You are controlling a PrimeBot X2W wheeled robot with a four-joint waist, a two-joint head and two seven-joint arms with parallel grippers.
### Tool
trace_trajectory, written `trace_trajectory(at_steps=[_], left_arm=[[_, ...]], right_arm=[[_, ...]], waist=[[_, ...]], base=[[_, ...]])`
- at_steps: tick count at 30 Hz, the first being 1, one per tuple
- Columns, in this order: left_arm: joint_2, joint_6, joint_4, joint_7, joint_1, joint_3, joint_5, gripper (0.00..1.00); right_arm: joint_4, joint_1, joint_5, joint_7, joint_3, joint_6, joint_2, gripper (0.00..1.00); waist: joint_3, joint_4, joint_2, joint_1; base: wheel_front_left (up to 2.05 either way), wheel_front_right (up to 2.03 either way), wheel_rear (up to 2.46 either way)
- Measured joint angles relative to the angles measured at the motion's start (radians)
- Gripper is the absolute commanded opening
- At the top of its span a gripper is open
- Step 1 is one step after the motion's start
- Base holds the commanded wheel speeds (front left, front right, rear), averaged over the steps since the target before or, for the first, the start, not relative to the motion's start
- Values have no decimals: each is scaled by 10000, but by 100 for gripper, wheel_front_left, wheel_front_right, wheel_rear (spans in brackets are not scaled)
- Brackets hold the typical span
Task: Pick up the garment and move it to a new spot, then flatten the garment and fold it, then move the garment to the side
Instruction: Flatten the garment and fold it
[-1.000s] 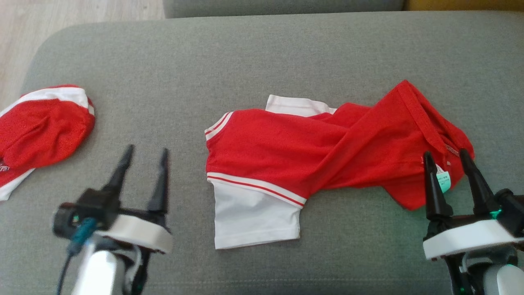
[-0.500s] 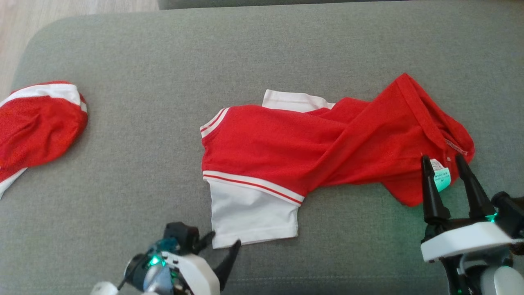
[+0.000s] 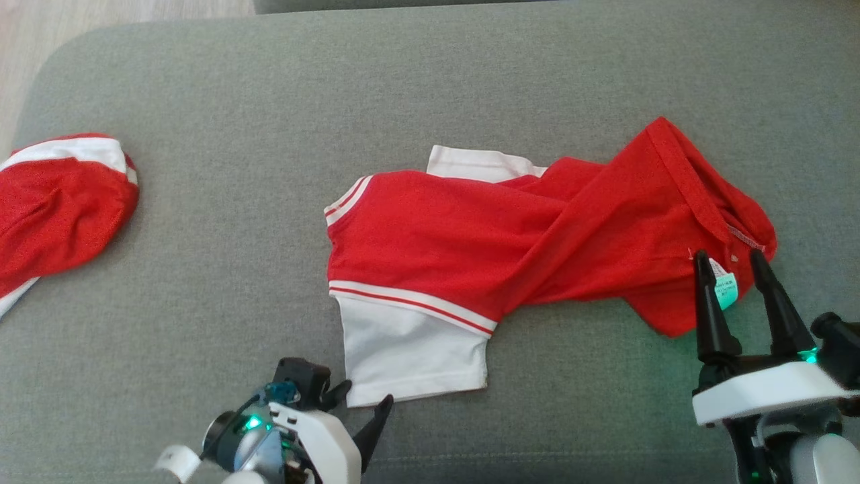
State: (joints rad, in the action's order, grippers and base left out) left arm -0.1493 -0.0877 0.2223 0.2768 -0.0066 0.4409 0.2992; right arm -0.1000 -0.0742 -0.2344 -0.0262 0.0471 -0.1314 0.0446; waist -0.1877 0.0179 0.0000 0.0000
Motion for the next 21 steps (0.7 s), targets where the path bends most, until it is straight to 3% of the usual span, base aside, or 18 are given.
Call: trace_trajectory(at_steps=[10,11,12,14,15,21], left_arm=[[-12,539,-13,-23,-19,257,-500,100],[-25,545,-10,-2,-29,274,-504,90],[-46,612,23,2,-55,278,-535,71],[-86,629,128,2,-144,270,-541,4],[-123,625,209,2,-206,272,-556,0],[-138,629,337,4,-261,318,-681,0]], right_arm=[[-2,-1,-199,-2,33,0,0,100],[-4,-1,-211,-2,35,0,0,100],[-4,-1,-211,-2,33,0,0,100],[-8,0,-224,-2,31,0,0,100],[-13,0,-228,-2,29,0,0,100],[-25,0,-360,-2,56,0,0,100]], waist=[[37,31,0,0],[36,31,0,0],[37,30,0,0],[47,19,0,0],[48,12,0,0],[102,-47,0,0]], base=[[0,0,0],[0,0,0],[0,0,0],[0,0,0],[0,0,0],[0,0,0]])
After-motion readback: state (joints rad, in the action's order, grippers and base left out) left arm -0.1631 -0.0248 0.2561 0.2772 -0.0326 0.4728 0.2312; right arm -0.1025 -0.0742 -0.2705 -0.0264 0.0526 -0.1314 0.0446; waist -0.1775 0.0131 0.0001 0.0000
